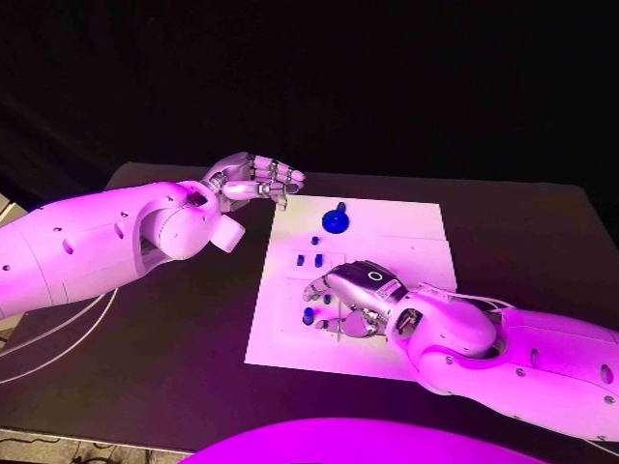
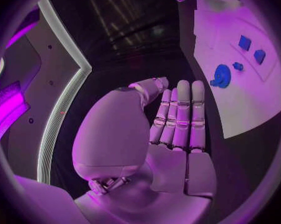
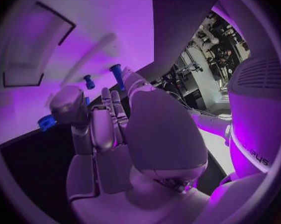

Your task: Assemble the parts on the task board

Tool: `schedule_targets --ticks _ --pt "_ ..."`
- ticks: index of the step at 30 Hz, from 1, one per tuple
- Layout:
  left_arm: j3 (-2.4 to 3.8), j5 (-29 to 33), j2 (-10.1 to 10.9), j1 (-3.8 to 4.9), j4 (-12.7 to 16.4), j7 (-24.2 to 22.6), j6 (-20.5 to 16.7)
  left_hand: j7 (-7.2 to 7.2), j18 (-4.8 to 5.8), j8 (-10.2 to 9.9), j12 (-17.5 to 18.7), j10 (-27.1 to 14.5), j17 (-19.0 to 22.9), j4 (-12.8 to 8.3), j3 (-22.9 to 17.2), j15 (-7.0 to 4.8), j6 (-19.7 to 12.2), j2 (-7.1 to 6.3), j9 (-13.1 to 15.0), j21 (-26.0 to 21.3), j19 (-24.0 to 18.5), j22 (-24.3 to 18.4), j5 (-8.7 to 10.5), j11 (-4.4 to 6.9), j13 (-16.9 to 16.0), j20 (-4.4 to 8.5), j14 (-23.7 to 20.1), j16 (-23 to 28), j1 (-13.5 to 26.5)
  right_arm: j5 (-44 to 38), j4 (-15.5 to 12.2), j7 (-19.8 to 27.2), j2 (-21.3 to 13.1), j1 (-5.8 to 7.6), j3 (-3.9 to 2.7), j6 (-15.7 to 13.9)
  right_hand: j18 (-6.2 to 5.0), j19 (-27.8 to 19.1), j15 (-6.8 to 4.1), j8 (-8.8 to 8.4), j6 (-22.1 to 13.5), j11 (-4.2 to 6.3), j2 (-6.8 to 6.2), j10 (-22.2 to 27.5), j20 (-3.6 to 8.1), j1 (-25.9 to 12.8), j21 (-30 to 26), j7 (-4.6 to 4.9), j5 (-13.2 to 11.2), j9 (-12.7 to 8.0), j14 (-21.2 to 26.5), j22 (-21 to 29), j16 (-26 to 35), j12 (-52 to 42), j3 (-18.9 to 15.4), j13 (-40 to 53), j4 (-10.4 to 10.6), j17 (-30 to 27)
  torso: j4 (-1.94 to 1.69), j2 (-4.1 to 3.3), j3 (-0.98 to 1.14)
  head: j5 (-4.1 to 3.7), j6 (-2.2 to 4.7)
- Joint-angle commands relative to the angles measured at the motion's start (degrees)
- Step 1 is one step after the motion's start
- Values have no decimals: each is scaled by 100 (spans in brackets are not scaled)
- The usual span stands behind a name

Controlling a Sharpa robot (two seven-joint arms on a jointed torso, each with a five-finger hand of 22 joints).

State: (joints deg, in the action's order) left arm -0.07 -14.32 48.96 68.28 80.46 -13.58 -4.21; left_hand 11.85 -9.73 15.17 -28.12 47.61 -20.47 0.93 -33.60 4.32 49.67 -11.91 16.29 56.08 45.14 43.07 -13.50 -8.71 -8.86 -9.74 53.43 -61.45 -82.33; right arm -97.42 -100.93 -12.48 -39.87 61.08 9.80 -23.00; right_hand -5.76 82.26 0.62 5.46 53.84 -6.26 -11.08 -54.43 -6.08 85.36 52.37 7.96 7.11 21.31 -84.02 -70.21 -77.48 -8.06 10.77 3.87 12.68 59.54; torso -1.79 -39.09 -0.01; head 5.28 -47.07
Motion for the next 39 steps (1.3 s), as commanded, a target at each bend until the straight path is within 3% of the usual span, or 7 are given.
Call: schedule_targets --ticks 1,11,17,22,23,26,39 --pt "4 5 -4 2 5 -24 93 -4 -81 22 -29 -47 -7 -31 9 4 -40 40 -7 38 -29 8 -19 -1 7 1 -38 -4 35 130 -137 106 -162 70 -14 -362 -75 33 37 -49 -16 -4 14 58 -17 118 -60 10 23 -33 13 23 27 -68 -175 -1 134 -21 15 7 2 -21 23" --pt "3 6 2 -4 16 -39 90 -6 -81 27 -30 -56 -7 -34 11 6 -41 39 -9 38 -34 10 -19 -1 10 0 -43 -4 38 2129 -533 401 -1112 610 -50 -619 -93 37 -23 63 297 76 154 -770 28 198 -197 162 138 -83 88 97 200 -557 -230 62 393 -319 44 33 -7 -243 78" --pt "2 22 78 -24 103 -113 101 10 -78 11 -36 -72 -10 -33 29 14 -96 15 -24 34 -42 9 -17 -10 16 -7 -46 -8 68 3219 -581 344 -1830 817 -48 -421 -14 171 -169 287 492 272 140 -1610 139 -291 319 8 204 -70 -56 -185 -24 -889 -252 262 398 177 82 71 -28 -462 74" --pt "1 65 139 -54 180 -175 93 16 -76 10 -66 -60 -21 15 68 26 -133 13 -36 2 -52 -9 -1 -13 13 -24 -39 -28 150 3355 -624 -51 -2209 841 -22 22 128 349 -319 624 338 452 108 -2017 294 -512 1164 -133 252 58 -170 -671 -308 -2133 -421 1360 377 699 112 102 -27 -533 38" --pt "1 74 150 -61 194 -188 88 14 -77 16 -83 -49 -26 40 88 29 -137 14 -38 -18 -54 -22 4 -11 9 -31 -37 -37 185 3318 -641 -150 -2267 840 -17 118 187 451 -346 830 303 575 134 -2548 435 -673 1707 -270 258 170 -266 -976 -524 -5191 -533 4769 378 1111 119 109 -27 -559 33" --pt "1 95 183 -84 243 -227 58 -54 -84 75 -552 140 -160 348 504 7 -219 -75 -47 -381 36 -286 41 97 -217 -55 -26 -235 527 3142 -711 -490 -2443 814 2 349 325 538 -404 1210 333 553 350 -2882 361 -1097 2382 -275 154 386 -409 -1354 -890 -7121 -734 7183 376 1987 128 130 -29 -622 0" --pt "0 160 262 -128 386 -352 -48 -52 -76 272 -989 -344 -312 1342 1805 34 -363 -92 -63 -1086 453 -814 125 62 -428 -82 -126 -318 707 2580 -825 -1575 -2587 502 52 539 436 634 -386 1427 206 554 420 -3365 355 -1707 3033 -277 490 612 -513 -1694 -1124 -7945 -1385 8316 422 2619 133 158 -57 -806 -57"
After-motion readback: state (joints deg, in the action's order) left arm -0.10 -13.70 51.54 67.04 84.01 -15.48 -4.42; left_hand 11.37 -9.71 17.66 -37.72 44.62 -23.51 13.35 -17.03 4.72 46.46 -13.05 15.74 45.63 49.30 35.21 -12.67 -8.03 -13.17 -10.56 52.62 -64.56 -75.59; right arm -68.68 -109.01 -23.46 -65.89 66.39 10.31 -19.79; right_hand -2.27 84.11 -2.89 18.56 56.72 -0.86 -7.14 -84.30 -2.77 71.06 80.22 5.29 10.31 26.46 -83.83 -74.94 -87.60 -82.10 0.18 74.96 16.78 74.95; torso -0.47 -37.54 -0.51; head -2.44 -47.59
